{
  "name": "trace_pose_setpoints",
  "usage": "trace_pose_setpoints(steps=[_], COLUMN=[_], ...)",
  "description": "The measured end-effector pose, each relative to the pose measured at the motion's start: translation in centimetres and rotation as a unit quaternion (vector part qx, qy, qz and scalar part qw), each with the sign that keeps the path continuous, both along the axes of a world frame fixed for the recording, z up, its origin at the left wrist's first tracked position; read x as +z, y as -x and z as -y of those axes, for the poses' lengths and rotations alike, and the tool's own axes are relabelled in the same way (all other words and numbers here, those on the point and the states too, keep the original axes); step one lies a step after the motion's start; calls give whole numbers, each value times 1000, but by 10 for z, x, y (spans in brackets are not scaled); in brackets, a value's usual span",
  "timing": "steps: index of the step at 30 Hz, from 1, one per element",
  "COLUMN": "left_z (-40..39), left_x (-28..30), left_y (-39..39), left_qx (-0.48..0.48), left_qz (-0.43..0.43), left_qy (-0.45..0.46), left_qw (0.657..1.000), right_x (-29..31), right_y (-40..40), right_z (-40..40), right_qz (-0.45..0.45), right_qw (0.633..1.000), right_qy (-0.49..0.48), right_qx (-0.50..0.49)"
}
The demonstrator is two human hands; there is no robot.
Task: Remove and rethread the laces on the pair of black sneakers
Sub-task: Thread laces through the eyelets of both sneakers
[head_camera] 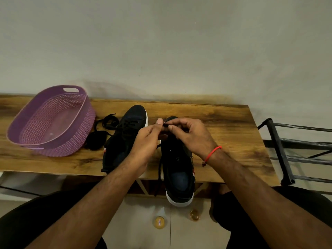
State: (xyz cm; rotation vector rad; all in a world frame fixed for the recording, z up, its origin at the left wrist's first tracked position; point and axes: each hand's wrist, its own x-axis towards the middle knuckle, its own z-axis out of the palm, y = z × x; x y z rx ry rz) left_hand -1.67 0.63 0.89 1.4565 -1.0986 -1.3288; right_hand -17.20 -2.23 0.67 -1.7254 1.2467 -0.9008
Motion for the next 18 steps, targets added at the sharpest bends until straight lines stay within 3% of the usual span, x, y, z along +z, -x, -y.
trace_pose_setpoints(steps=[4, 11, 18], left_z=[1, -5, 6], left_x=[-3, -7, 0], left_y=[0, 7, -3], left_qx=[31, 68, 132], left_qz=[-51, -26, -229], left_qy=[15, 19, 24], left_qw=[998, 997, 964], right_x=[2, 0, -3], right_y=[4, 5, 6], right_z=[1, 1, 1], right_qz=[-15, -74, -85], right_qw=[999, 994, 993], right_qy=[33, 72, 30], right_qx=[27, 38, 82])
